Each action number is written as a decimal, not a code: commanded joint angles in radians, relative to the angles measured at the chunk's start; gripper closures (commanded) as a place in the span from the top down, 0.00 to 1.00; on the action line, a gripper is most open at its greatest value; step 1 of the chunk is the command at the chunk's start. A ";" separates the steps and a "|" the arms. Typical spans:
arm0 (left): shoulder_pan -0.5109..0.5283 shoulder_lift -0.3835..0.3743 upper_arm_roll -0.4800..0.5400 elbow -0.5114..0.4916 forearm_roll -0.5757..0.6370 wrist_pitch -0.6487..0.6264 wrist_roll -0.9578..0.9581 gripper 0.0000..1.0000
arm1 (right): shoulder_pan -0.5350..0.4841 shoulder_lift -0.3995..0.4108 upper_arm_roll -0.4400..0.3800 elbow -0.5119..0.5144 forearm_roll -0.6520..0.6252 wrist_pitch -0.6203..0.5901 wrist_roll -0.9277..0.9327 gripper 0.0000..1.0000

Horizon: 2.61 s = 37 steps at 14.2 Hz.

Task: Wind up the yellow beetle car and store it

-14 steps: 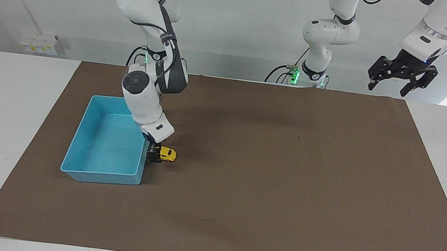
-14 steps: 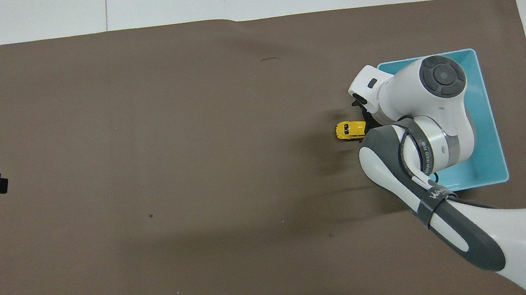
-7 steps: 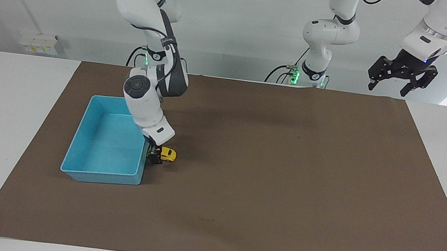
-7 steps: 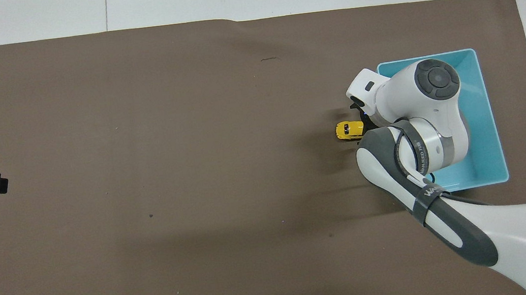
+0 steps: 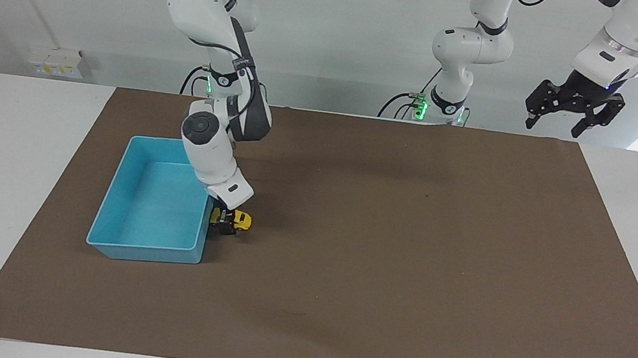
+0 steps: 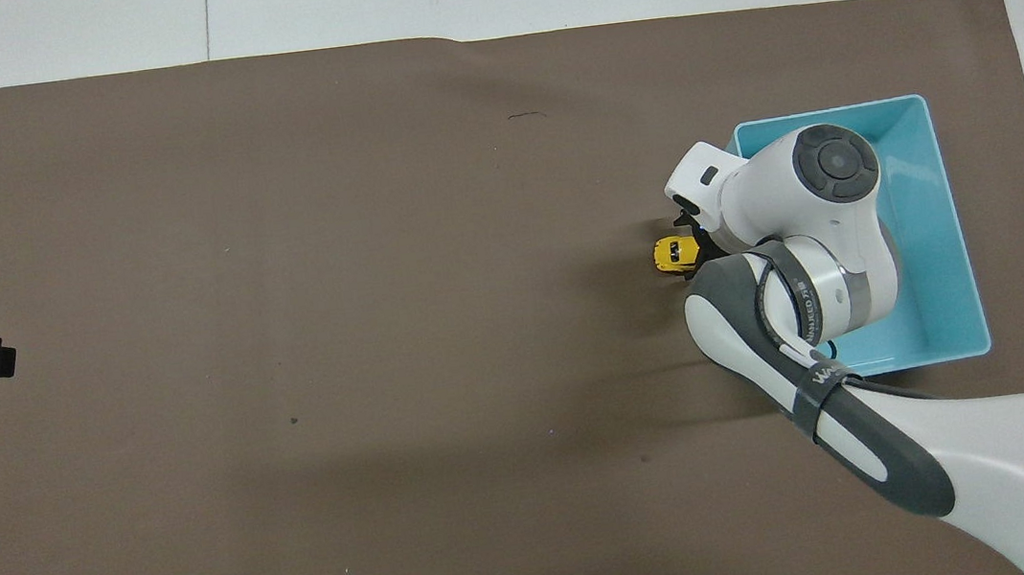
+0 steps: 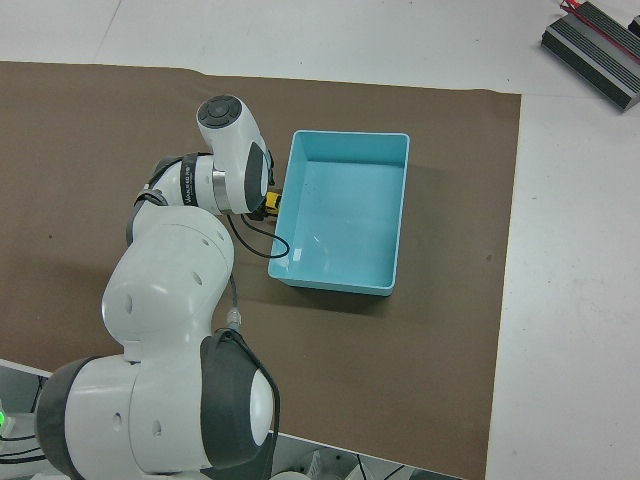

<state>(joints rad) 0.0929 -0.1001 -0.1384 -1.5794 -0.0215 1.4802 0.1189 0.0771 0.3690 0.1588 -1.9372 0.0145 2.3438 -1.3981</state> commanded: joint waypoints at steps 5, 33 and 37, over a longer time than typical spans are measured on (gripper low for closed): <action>0.019 -0.013 -0.015 -0.016 0.008 0.014 -0.001 1.00 | 0.004 -0.002 0.002 0.006 -0.011 0.009 0.010 0.11; 0.019 -0.015 -0.015 -0.016 0.008 0.012 -0.001 1.00 | 0.041 -0.084 0.015 0.142 0.009 -0.191 0.139 0.07; 0.019 -0.013 -0.015 -0.016 0.009 0.012 -0.001 1.00 | 0.030 -0.108 0.015 0.161 0.009 -0.250 0.133 0.07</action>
<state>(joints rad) 0.0930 -0.1001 -0.1385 -1.5794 -0.0215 1.4802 0.1189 0.1236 0.2806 0.1642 -1.7886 0.0172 2.1394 -1.2822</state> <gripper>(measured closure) 0.000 0.546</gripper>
